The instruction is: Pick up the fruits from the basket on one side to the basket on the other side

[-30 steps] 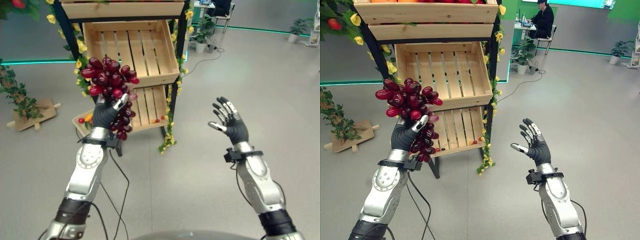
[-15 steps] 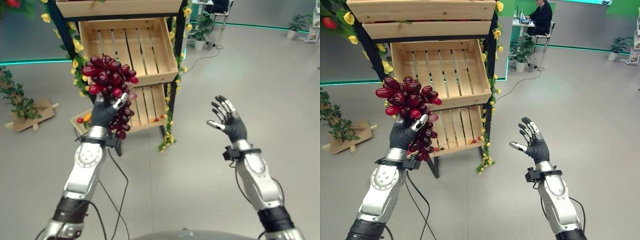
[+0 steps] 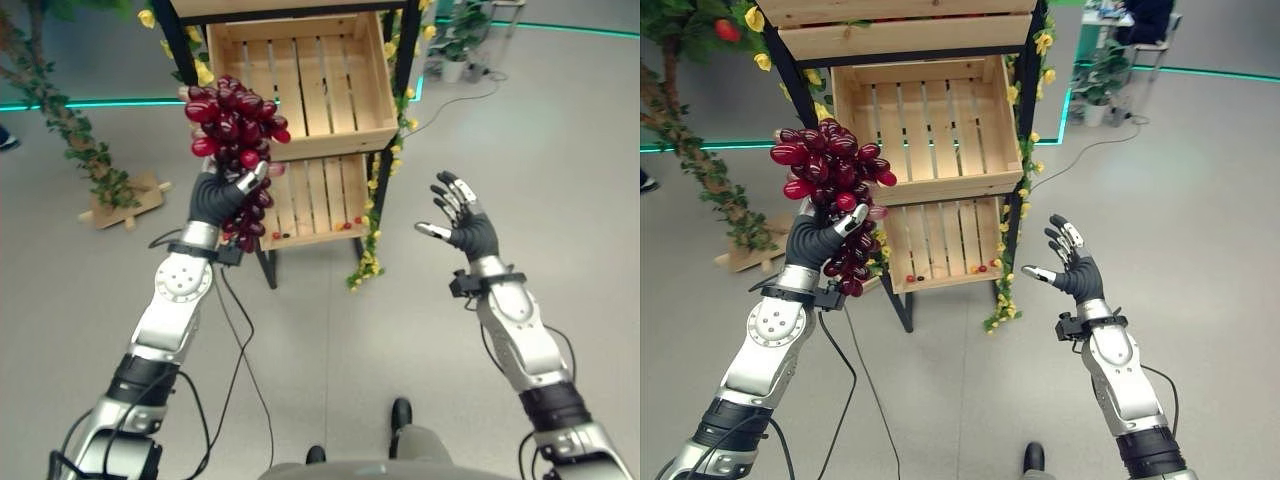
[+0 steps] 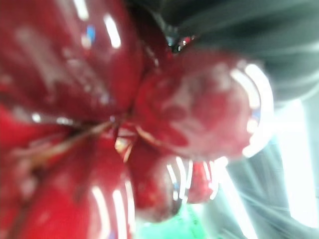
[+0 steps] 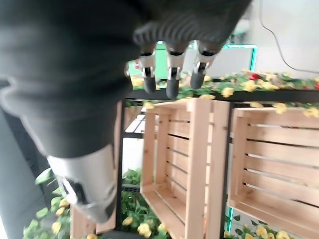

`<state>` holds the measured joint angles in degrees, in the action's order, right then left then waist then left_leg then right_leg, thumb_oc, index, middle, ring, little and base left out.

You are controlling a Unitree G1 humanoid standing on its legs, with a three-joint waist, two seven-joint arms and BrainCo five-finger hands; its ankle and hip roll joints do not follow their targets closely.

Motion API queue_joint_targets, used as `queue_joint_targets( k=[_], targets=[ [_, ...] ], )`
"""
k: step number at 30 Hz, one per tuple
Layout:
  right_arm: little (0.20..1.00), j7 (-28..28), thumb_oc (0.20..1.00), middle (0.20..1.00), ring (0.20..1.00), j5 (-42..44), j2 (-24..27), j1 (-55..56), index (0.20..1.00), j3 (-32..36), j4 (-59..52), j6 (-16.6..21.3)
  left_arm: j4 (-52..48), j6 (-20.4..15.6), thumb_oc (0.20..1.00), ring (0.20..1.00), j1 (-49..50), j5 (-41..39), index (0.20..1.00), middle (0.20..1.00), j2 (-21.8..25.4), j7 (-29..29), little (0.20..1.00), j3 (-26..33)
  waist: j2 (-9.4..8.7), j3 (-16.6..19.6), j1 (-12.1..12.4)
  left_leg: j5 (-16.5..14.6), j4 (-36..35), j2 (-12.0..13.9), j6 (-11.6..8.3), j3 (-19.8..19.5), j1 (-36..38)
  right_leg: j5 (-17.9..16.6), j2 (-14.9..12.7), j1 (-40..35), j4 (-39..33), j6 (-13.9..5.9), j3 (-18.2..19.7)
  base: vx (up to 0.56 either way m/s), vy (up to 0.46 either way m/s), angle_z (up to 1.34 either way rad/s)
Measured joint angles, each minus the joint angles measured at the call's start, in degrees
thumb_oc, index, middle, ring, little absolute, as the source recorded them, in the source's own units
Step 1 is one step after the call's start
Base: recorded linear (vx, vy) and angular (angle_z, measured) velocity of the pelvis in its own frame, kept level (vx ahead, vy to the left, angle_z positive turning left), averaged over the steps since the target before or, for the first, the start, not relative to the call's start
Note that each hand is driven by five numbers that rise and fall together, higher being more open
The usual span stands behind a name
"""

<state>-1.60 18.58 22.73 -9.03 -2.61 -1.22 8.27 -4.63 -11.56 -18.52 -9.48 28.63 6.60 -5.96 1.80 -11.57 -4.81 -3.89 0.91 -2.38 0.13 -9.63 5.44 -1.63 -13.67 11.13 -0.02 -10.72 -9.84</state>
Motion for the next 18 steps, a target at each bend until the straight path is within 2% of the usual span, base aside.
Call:
queue_joint_targets(
  k=[1, 2, 3, 4, 5, 7, 9, 10, 11, 12, 14, 15, 16, 17, 18],
  targets=[
    [1.0, 0.11, 1.0, 1.0, 1.0, 0.01, -0.1, 0.82, 1.0, -0.01, 0.01, -0.01, 0.0, 0.0, 0.2, 0.2, 0.5, 0.0, 0.2, 0.2, -0.06, -0.05, 0.2, 0.06, -0.86, 0.39, -0.02, -0.68, -0.9, 0.09, -0.96, -0.69, 1.47, -1.1, -0.43, -1.06, 0.32, 0.45, -0.03, 0.31, -0.238, 0.46],
    [1.0, 0.27, 1.0, 1.0, 1.0, 0.02, 0.09, 1.26, 1.0, 0.35, 0.07, -0.07, -0.33, -0.01, 0.2, 0.2, 1.93, -0.02, 0.2, 0.2, -1.23, 0.02, 0.2, 0.2, 0.46, 0.83, -0.51, -1.8, -2.27, 2.45, -2.58, -0.62, 3.2, -4.45, 1.41, -1.06, 2.9, 1.74, -0.21, 0.19, -0.159, 0.32],
    [1.0, 0.27, 1.0, 1.0, 1.0, 0.02, 0.33, 1.3, 1.0, 0.48, 0.08, -0.06, -0.57, -0.01, 0.2, 0.2, 2.43, -0.01, 0.2, 0.2, -1.53, -0.16, 0.2, 0.11, 1.18, 1.22, -0.74, -2.19, -2.21, 3.83, -3.15, 0.15, 3.55, -5.37, 2.56, -0.96, 4.05, 2.77, -0.48, 0.36, -0.331, 0.36],
    [1.0, 0.36, 1.0, 1.0, 1.0, 0.02, 1.24, 1.34, 1.0, 1.01, 0.05, -0.07, -0.62, -0.02, 0.2, 0.2, 2.61, -0.02, 0.2, 0.2, -2.75, -0.67, 0.2, 0.07, 2.4, 1.54, -1.54, -2.89, -1.31, 5.85, -4.27, 1.76, 4.01, -4.96, 4.27, -0.74, 6.23, 5.79, -1.23, 0.25, -0.245, 0.32],
    [1.0, 0.49, 1.0, 1.0, 1.0, 0.02, 2.11, 1.24, 1.0, 1.51, 0.01, -0.07, -0.63, -0.01, 0.2, 0.2, 2.61, -0.09, 0.2, 0.2, -4.01, -1.12, 0.2, 0.04, 3.24, 1.67, -2.34, -2.86, 0.14, 7.48, -4.56, 4.14, 3.94, -2.91, 5.68, -0.82, 8.23, 7.9, -2.27, 0.26, -0.277, 0.22],
    [1.0, 0.68, 1.0, 1.0, 1.0, 0.02, 2.86, 1.19, 1.0, 2.28, -0.53, -0.07, -0.72, -0.02, 0.2, 0.2, 2.53, -0.15, 0.2, 0.2, -4.52, -1.55, 0.2, 0.04, 3.34, 1.75, -2.58, -2.82, 1.37, 8.57, -4.55, 4.94, 3.93, -2.13, 6.59, -0.94, 9.6, 9.59, -3.13, 0.19, -0.243, -0.02],
    [1.0, 1.02, 1.0, 1.0, 1.0, 0.12, 3.67, 0.66, 1.0, 2.73, -0.67, 0.14, -0.68, 0.0, 0.2, 0.2, 2.26, -0.37, 0.2, 0.2, -4.98, -1.73, 0.2, 0.04, 3.35, 1.76, -3.13, -1.86, 4.92, 9.82, -7.61, 4.88, 2.83, 0.28, 8.06, -1.76, 10.77, 10.06, -4.81, 0.24, -0.367, 0.06],
    [1.0, 1.29, 1.0, 1.0, 1.0, 0.13, 3.75, 0.51, 1.0, 2.6, -0.74, 0.14, -0.57, 0.01, 0.2, 0.2, 2.3, -0.41, 0.2, 0.2, -5.3, -1.92, 0.2, -0.06, 2.96, 1.88, -3.65, -1.36, 9.17, 10.0, -9.75, 4.45, 1.72, 1.84, 8.2, -3.2, 10.86, 10.44, -5.52, 0.2, -0.327, 0.22],
    [1.0, 1.4, 1.0, 1.0, 1.0, 0.19, 3.7, 0.24, 1.0, 2.51, -0.83, 0.14, -0.57, -0.01, 0.2, 0.2, 2.17, -0.51, 0.2, 0.2, -5.06, -2.01, 0.2, -0.05, 2.54, 1.91, -3.47, -1.34, 13.82, 9.88, -10.48, 4.66, -0.47, 3.15, 8.33, -3.84, 10.8, 10.46, -5.62, 0.21, -0.355, 0.23],
    [1.0, 1.53, 1.0, 1.0, 1.0, 0.37, 3.66, 0.24, 1.0, 2.53, -1.26, 0.14, -0.57, 0.02, 0.2, 0.2, 2.17, -0.88, 0.2, 0.2, -5.18, -2.07, 0.2, 0.01, 1.85, 1.85, -3.18, 0.17, 23.59, 9.83, -11.62, 4.77, -4.8, 3.25, 8.48, -5.44, 10.4, 11.94, -6.01, 0.11, -0.275, -0.07],
    [1.0, 1.64, 1.0, 1.0, 1.0, 0.83, 3.33, 0.62, 1.0, 2.48, -1.34, 0.2, -0.48, 0.0, 0.2, 0.2, 2.25, -1.41, 0.2, 0.2, -5.5, -2.08, 0.2, 0.07, 0.92, 1.99, -1.3, 2.6, 32.76, 9.93, -14.1, 4.34, -7.35, 4.07, 8.6, -7.47, 9.67, 13.13, -6.8, 0.2, -0.372, -0.11],
    [1.0, 1.47, 1.0, 1.0, 1.0, 1.23, 3.31, 0.87, 1.0, 2.3, -1.6, 0.2, -0.51, -0.04, 0.2, 0.2, 2.06, -1.45, 0.2, 0.2, -5.63, -2.08, 0.2, 0.05, -0.41, 1.9, -0.33, 8.21, 39.16, 7.7, -14.25, 4.96, -11.39, 5.43, 8.42, -8.93, 9.61, 14.03, -7.56, 0.18, -0.224, 0.2],
    [1.0, 1.41, 1.0, 1.0, 1.0, 1.24, 2.84, 1.18, 1.0, 2.57, -1.95, 0.25, -0.68, -0.05, 0.2, 0.2, 1.59, -1.46, 0.2, 0.2, -5.55, -2.1, 0.2, -0.06, -0.87, 1.63, -0.48, 7.42, 42.38, 7.76, -14.39, 5.95, -13.75, 6.16, 8.29, -10.08, 9.34, 14.37, -8.22, 0.23, -0.168, 0.45],
    [1.0, 1.11, 1.0, 1.0, 1.0, 1.27, 2.49, 1.74, 1.0, 2.68, -2.03, 0.41, -0.66, -0.13, 0.2, 0.2, 1.17, -1.42, 0.2, 0.2, -5.56, -2.27, 0.2, -0.32, -2.08, 1.67, -0.89, 4.4, 42.36, 7.05, -13.29, 7.08, -15.86, 7.53, 8.15, -10.72, 8.3, 14.6, -8.3, 0.29, -0.102, 0.53],
    [1.0, 0.99, 1.0, 1.0, 1.0, 1.28, 2.15, 2.15, 1.0, 2.88, -2.04, 0.33, -1.1, -0.16, 0.2, 0.2, 0.84, -1.45, 0.2, 0.2, -5.62, -2.43, 0.2, -0.48, -3.49, 1.13, -0.15, 2.52, 38.08, 5.64, -10.61, 10.63, -17.75, 6.88, 8.09, -11.84, 7.27, 14.6, -8.29, 0.29, -0.101, 0.34]
  ],
)
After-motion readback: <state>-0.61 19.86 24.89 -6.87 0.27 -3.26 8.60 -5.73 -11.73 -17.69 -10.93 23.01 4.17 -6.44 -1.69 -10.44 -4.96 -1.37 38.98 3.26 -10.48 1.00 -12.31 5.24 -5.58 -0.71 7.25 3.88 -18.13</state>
